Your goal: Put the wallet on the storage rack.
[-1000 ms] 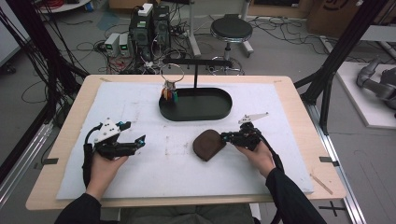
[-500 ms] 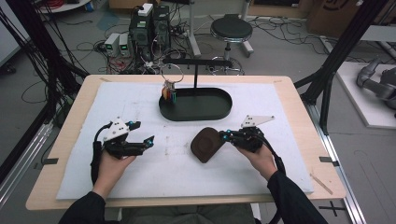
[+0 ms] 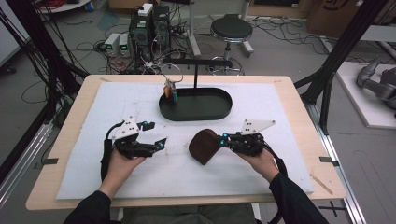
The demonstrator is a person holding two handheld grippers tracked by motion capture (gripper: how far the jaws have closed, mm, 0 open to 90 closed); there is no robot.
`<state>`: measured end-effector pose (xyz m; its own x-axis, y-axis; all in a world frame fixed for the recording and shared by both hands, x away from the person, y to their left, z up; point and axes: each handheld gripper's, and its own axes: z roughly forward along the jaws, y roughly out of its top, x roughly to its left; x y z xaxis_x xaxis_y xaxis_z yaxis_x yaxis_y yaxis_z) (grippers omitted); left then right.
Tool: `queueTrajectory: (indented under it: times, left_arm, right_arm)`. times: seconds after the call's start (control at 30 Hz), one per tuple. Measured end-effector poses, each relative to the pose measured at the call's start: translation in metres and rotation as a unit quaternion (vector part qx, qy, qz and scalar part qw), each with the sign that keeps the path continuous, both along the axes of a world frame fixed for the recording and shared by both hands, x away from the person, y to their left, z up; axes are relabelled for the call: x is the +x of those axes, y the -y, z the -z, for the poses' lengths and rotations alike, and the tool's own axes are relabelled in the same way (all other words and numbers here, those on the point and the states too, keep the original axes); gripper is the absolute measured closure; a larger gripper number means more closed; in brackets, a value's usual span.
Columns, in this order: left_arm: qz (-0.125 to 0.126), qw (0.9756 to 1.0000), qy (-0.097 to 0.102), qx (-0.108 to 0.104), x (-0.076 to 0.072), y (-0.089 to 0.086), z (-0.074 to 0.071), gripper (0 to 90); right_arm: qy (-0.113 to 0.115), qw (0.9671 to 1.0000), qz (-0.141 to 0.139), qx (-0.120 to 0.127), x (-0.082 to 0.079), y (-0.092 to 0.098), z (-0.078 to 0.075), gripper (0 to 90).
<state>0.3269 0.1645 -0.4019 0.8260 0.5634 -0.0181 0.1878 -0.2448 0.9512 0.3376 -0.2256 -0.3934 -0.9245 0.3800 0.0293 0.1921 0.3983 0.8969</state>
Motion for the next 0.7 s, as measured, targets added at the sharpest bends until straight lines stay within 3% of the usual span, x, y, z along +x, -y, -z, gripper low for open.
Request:
queueTrajectory:
  times: [0.3, 0.53, 0.7]
  left_arm:
    - [0.06, 0.9981, -0.015, -0.004, 0.006, 0.039, 0.002, 24.0]
    - [0.089, 0.995, -0.044, 0.008, 0.014, 0.066, 0.012, 37.4]
    - [0.101, 0.992, -0.073, 0.02, 0.023, 0.074, 0.02, 49.1]
  right_arm:
    - [0.004, 0.9995, -0.03, 0.001, -0.006, 0.003, -0.001, 90.0]
    - [0.006, 0.9991, -0.043, 0.002, -0.007, 0.004, -0.002, 90.0]
    - [0.009, 0.9988, -0.047, -0.002, -0.008, 0.004, -0.003, 90.0]
